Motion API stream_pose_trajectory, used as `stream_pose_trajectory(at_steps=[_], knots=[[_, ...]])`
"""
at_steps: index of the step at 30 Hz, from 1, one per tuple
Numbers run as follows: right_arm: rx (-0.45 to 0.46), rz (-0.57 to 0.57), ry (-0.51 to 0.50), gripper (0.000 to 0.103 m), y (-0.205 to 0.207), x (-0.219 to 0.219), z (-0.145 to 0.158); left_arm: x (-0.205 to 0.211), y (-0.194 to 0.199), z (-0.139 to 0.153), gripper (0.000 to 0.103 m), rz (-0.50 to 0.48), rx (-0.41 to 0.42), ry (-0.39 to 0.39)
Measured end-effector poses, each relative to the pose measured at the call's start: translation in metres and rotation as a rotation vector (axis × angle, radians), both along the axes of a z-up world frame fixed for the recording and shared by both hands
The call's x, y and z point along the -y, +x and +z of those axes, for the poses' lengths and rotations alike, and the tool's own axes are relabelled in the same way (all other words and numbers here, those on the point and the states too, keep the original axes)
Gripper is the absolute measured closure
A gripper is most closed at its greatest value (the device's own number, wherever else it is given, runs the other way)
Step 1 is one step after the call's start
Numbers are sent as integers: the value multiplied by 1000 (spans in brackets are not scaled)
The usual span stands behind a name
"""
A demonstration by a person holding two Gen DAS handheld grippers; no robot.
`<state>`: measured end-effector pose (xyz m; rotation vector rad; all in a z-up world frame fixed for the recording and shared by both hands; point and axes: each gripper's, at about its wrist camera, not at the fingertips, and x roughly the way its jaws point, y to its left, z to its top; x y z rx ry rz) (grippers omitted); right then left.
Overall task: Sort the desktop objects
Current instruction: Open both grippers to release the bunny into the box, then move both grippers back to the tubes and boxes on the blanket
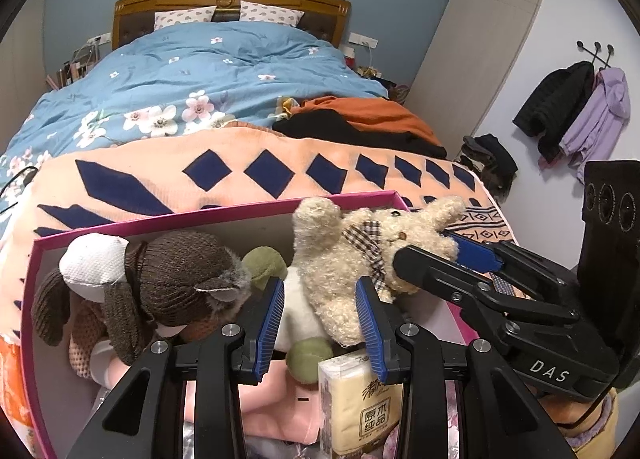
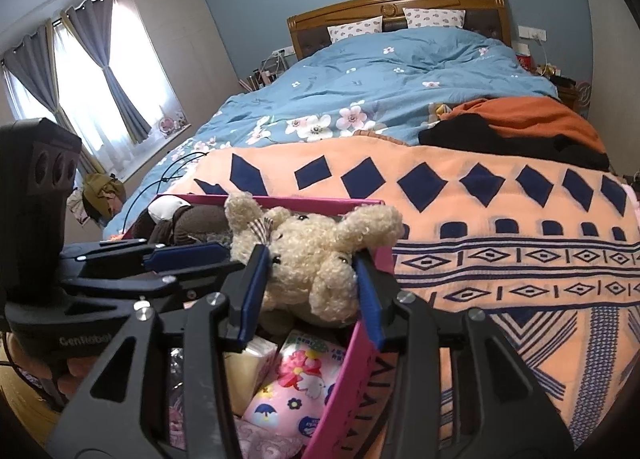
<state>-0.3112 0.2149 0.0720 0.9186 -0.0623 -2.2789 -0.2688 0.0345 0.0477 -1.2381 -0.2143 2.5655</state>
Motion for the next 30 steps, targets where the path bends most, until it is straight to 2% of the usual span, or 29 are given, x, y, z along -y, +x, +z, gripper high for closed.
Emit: stream_pose_trajectory(at_steps=[5,8,17,23,25,27,30], knots=[[-23,-17,8,55,6,-7,5,2,1,1,66,8,1,-6],[-26,-33,20,50,8,-10,6,2,1,1,66,14,3,-16],[-32,-41,-22,50,24,-27,10,8,22,7,66,18,-25,-8],[-75,20,-64,50,63,-38,23,16,69,21,63,19,-94,-10],[-92,53,-85,50,80,-43,28,21,92,31,58,14,-139,-5],[-109,85,-99,50,97,-46,32,26,113,40,49,20,-176,-6],[-114,139,-119,50,124,-51,33,31,146,48,48,19,-215,-24]])
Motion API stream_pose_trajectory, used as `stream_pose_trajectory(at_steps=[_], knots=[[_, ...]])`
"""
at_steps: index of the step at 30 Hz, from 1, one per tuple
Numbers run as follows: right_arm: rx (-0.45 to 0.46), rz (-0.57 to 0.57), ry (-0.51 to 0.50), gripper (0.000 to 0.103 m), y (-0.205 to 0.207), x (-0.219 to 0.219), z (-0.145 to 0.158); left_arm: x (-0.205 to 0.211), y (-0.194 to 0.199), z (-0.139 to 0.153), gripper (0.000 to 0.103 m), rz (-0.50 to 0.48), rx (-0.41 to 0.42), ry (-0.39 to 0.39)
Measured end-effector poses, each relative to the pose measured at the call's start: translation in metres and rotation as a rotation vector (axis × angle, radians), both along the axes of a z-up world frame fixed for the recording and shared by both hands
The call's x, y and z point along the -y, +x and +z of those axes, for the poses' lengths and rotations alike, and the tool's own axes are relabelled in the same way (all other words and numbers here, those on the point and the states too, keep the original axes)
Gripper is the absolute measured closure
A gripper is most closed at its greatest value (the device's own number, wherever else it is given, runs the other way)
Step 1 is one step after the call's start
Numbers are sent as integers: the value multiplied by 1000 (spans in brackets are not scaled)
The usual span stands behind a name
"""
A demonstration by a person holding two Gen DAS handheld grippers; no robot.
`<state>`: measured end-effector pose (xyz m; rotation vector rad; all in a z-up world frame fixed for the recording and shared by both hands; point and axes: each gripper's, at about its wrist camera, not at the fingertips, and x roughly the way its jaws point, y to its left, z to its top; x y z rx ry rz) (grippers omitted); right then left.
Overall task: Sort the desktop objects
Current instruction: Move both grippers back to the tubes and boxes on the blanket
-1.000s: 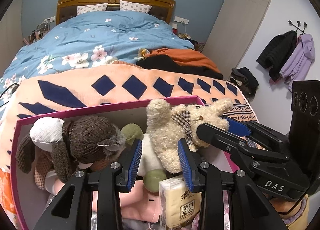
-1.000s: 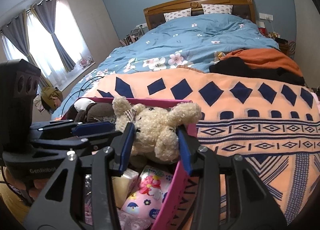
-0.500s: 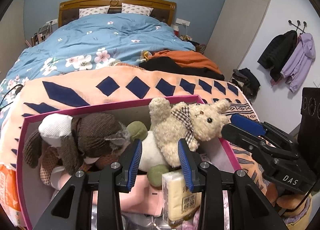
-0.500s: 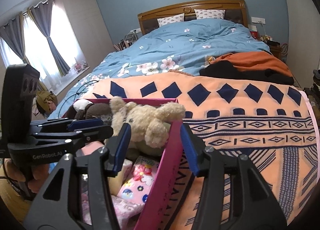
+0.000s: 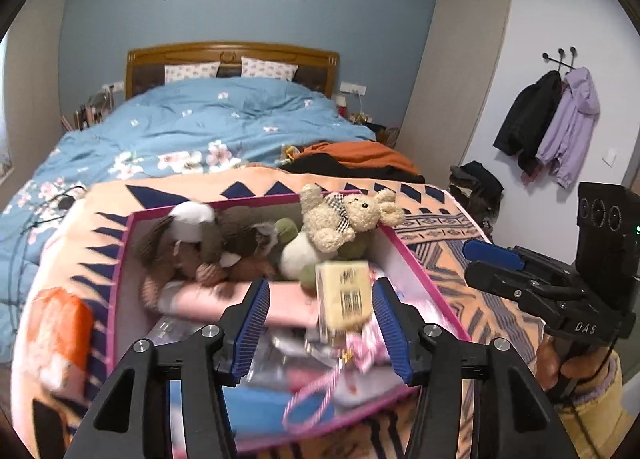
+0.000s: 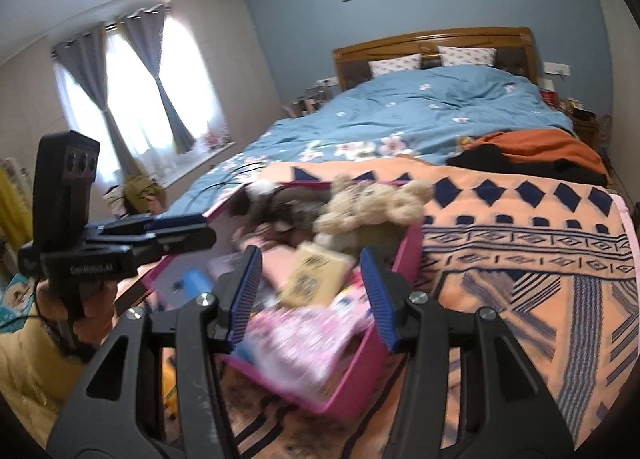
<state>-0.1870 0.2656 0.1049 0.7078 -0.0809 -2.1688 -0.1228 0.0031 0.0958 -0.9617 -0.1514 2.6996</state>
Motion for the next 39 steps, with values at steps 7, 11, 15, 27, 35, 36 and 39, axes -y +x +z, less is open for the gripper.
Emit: stream_pose_trajectory(at_steps=[7,11,15,27,35,36,39], knots=[[15,112,16,45,63,-5,-17,1,72,-22,43,-42,8,-59],[55,163,29,45,91,-4,-33,-1,109,-44,43,-26,15,-129],[107,214,34,45,113,3,-48,11,138,-61,43,13,33,-132],[319,329,62,45,144,64,-103,89,177,-102,43,199,149,-69],[391,349,97,45,159,87,-122,112,194,-123,43,216,204,-44],[396,351,97,45,161,89,-124,114,196,-124,43,213,209,-31],[406,362,104,45,170,89,-123,116,205,-125,43,189,222,-7]])
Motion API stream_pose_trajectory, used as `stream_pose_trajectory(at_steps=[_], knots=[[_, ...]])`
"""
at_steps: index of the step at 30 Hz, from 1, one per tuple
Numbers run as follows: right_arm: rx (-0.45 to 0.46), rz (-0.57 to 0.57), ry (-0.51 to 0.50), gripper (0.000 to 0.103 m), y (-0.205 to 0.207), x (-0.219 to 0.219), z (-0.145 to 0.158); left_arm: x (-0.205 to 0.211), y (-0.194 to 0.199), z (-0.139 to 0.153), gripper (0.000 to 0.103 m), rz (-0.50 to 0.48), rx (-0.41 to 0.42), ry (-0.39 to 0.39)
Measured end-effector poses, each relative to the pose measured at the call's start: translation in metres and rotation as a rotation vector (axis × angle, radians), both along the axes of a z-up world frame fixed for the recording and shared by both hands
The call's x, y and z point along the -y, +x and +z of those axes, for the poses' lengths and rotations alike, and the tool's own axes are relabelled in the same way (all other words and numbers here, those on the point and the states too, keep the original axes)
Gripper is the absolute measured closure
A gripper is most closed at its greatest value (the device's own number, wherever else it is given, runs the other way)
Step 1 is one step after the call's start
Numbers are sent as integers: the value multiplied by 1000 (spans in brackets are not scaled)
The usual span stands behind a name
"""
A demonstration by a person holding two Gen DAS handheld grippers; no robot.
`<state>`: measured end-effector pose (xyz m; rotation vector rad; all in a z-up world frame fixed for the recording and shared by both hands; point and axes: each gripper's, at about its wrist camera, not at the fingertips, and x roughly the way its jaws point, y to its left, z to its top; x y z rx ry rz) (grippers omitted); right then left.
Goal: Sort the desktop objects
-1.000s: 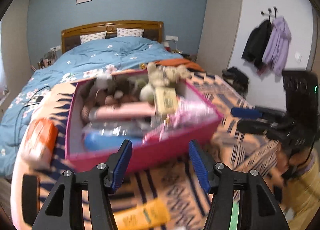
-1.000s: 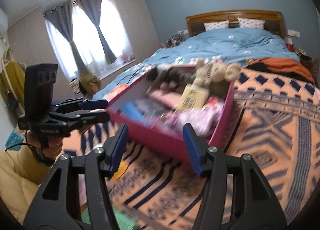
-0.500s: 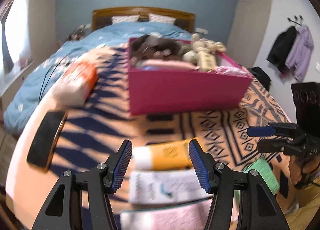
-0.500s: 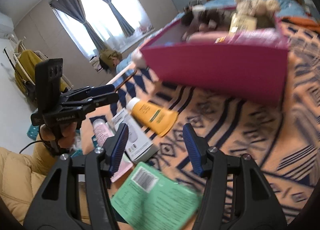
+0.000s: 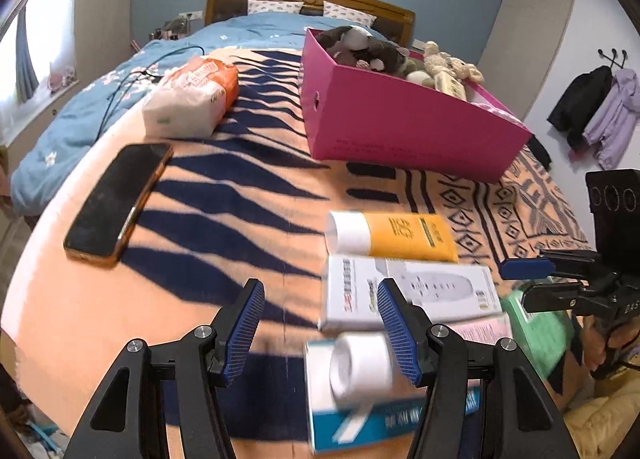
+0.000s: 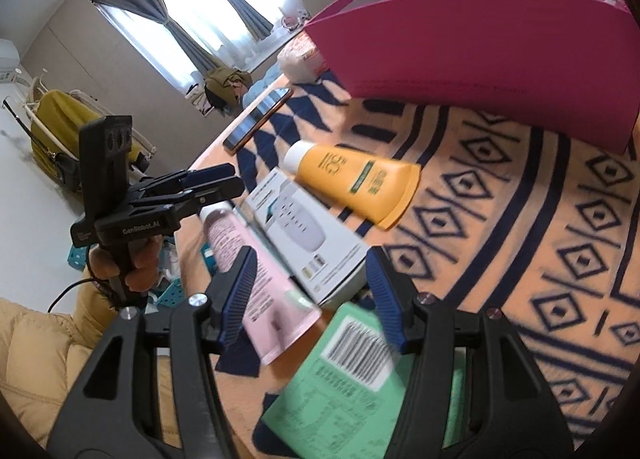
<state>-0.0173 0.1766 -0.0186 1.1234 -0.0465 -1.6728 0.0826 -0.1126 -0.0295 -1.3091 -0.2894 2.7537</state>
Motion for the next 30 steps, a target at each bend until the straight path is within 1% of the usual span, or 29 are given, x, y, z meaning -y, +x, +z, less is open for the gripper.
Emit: stream_pose_trajectory(at_steps=[2,7,10,13,15,18,20,21,23,27,29,30], knots=[[13,15,1,44,9,-1,0,-2,7,1,43,-21,2,13],[20,50,3,45,33,1,3,-6,20,6,43,-53,-14,15],[9,86,46,44,48,7,0,-8,25,7,43,-64,-17,19],[13,96,85,44,56,11,-7,-10,29,9,43,-81,-22,27],[5,87,106,45,59,10,-6,-12,31,9,43,-89,-26,24],[-49,57,193,45,60,6,-4,-14,35,8,43,-104,-24,25],[-80,9,249,45,57,1,-3,-16,36,6,43,-117,-21,29],[-77,-11,257,45,55,-2,-2,-17,37,6,43,-122,-22,33],[-57,-20,243,45,53,-2,-1,-19,38,4,43,-132,-22,39],[-8,-1,217,45,58,14,-8,-22,38,2,43,-158,-17,53],[15,-21,217,45,56,19,-13,-23,38,1,43,-163,-13,56],[12,-35,212,45,55,20,-13,-23,38,0,43,-165,-11,57]])
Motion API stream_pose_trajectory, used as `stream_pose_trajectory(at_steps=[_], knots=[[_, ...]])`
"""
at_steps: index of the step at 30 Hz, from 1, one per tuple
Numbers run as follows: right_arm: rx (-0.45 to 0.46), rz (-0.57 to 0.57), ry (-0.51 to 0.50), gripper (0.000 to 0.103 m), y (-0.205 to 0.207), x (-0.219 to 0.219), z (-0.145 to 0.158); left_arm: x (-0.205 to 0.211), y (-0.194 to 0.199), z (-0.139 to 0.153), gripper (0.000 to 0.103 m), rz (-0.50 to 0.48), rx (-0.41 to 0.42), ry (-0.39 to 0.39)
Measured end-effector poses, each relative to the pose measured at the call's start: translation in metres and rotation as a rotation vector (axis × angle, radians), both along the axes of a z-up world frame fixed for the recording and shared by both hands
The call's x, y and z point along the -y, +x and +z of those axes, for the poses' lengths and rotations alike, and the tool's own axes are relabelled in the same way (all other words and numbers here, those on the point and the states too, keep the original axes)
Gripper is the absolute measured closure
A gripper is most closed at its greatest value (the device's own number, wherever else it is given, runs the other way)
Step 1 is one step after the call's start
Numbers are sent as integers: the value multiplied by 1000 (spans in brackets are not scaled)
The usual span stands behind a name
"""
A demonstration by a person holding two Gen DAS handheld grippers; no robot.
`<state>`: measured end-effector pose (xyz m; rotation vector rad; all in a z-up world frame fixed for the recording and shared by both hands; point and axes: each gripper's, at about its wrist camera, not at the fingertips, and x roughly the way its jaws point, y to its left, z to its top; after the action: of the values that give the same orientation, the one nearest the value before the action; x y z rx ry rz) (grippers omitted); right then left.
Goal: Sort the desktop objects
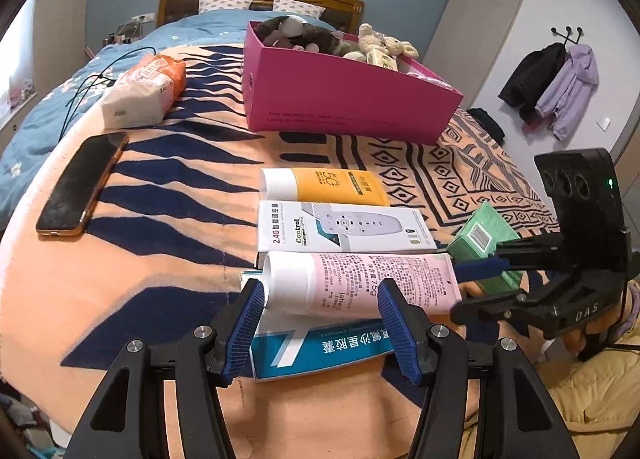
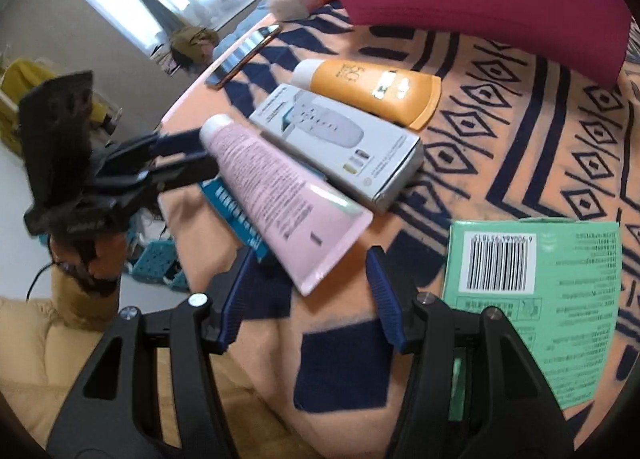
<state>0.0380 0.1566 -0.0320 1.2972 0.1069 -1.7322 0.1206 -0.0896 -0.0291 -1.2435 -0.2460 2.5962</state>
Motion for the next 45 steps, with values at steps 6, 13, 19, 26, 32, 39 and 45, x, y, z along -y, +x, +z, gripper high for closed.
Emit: stream_pose_trajectory(at_steps=[6,13,19,26,32,39,45], knots=[[17,-37,-82,44,-3,-2,3,0,0,-3,43,-4,8,12],[-20,-53,-104,45,-2,-3,8,-2,-1,3,41,9,0,33],[-85,-53,-120,54,-2,-5,20,-6,-4,13,40,7,-18,50],[-119,-5,-123,61,1,7,23,-28,-12,17,42,-38,-37,33],[-72,-46,-139,58,-4,-16,18,-25,-11,12,42,-47,-19,35],[-67,-74,-137,57,11,-51,27,-36,-7,13,42,-117,-27,27],[-30,-49,-106,57,38,-70,23,-50,-3,14,42,-184,-39,18]])
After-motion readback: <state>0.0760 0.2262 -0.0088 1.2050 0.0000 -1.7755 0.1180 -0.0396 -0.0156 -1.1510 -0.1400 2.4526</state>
